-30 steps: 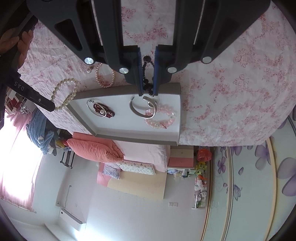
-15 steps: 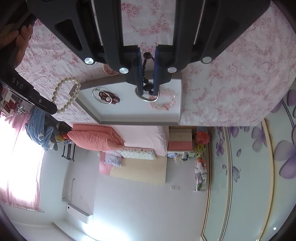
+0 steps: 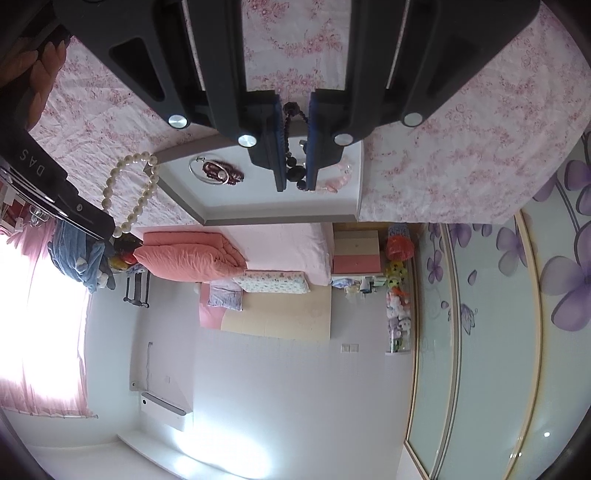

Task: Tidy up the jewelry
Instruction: 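Carry black bead bracelet with left tool while right tool carries pearl bracelet to tray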

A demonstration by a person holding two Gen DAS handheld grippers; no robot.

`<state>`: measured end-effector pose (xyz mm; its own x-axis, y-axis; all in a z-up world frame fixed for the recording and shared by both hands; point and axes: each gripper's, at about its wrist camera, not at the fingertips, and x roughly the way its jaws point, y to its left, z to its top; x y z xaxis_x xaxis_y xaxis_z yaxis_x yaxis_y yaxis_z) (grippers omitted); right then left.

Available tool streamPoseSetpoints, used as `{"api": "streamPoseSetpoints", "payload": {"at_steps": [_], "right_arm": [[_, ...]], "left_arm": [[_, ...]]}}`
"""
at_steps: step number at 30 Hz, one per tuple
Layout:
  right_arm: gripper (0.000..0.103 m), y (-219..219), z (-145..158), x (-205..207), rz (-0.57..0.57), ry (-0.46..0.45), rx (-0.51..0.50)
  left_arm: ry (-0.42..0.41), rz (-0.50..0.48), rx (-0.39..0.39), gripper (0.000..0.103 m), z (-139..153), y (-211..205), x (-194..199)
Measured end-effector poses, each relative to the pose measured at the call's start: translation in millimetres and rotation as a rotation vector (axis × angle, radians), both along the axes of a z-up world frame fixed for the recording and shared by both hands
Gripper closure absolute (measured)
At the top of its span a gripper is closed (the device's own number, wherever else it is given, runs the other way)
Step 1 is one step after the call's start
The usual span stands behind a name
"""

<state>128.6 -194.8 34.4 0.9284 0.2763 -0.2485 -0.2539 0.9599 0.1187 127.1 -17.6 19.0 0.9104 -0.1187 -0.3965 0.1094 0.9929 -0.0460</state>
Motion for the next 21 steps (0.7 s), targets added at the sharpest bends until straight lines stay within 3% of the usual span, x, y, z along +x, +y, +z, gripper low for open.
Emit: {"api": "streamPoseSetpoints", "payload": {"at_steps": [21], "right_arm": [[0.093, 0.5, 8.5, 15.0, -0.021, -0.038, -0.013]], "left_arm": [[-0.011, -0.012, 0.020, 0.092, 5.3, -9.1, 11.5]]}}
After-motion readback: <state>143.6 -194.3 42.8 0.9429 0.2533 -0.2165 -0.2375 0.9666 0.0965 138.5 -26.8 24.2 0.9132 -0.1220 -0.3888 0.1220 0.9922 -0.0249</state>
